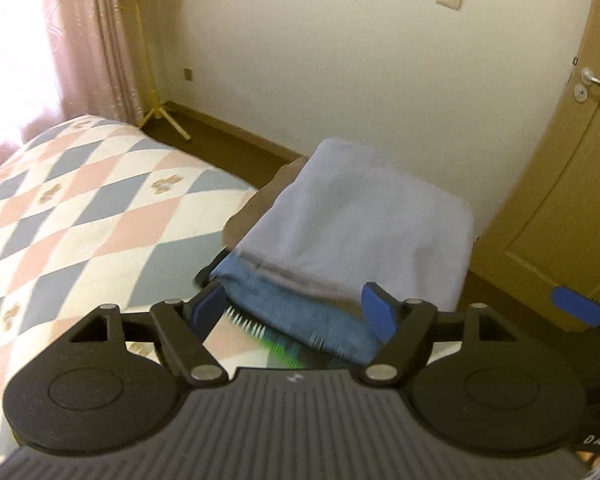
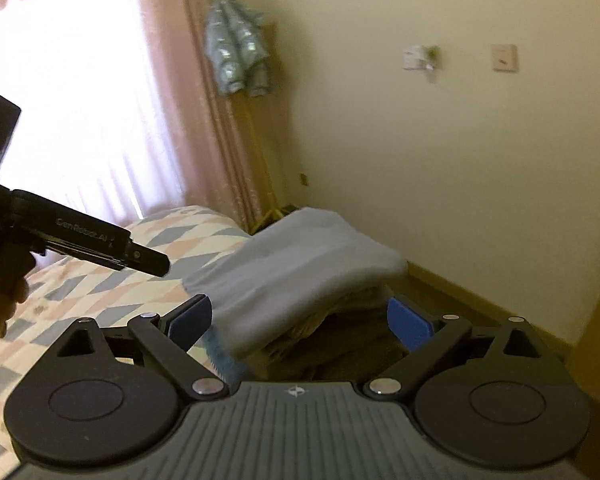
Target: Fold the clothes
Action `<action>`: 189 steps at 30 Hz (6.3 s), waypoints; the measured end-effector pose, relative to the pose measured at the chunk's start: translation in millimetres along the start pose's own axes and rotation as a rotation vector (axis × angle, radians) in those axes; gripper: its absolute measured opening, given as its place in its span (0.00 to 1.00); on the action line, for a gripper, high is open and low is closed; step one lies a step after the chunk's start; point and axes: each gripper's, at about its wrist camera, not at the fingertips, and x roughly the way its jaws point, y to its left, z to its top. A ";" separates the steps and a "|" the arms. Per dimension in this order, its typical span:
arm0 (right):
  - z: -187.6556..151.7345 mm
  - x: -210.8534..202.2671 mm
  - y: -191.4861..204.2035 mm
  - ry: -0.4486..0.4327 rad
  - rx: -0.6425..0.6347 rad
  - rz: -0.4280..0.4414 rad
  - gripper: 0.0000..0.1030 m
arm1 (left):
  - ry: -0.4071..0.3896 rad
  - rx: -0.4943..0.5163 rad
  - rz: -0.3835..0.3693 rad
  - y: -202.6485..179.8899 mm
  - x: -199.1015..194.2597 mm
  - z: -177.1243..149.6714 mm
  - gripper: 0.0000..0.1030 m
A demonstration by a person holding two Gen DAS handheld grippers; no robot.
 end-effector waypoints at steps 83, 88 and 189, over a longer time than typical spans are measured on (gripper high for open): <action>-101.9 -169.3 177.7 0.160 0.197 -0.373 1.00 | 0.052 0.036 0.050 46.4 -161.2 -192.9 0.99; -101.7 -159.4 170.5 0.180 0.201 -0.379 1.00 | 0.063 0.042 0.050 43.1 -147.4 -188.9 0.99; -74.6 -26.6 70.8 0.297 0.200 -0.342 1.00 | 0.092 0.003 0.073 7.6 -18.9 -133.2 0.99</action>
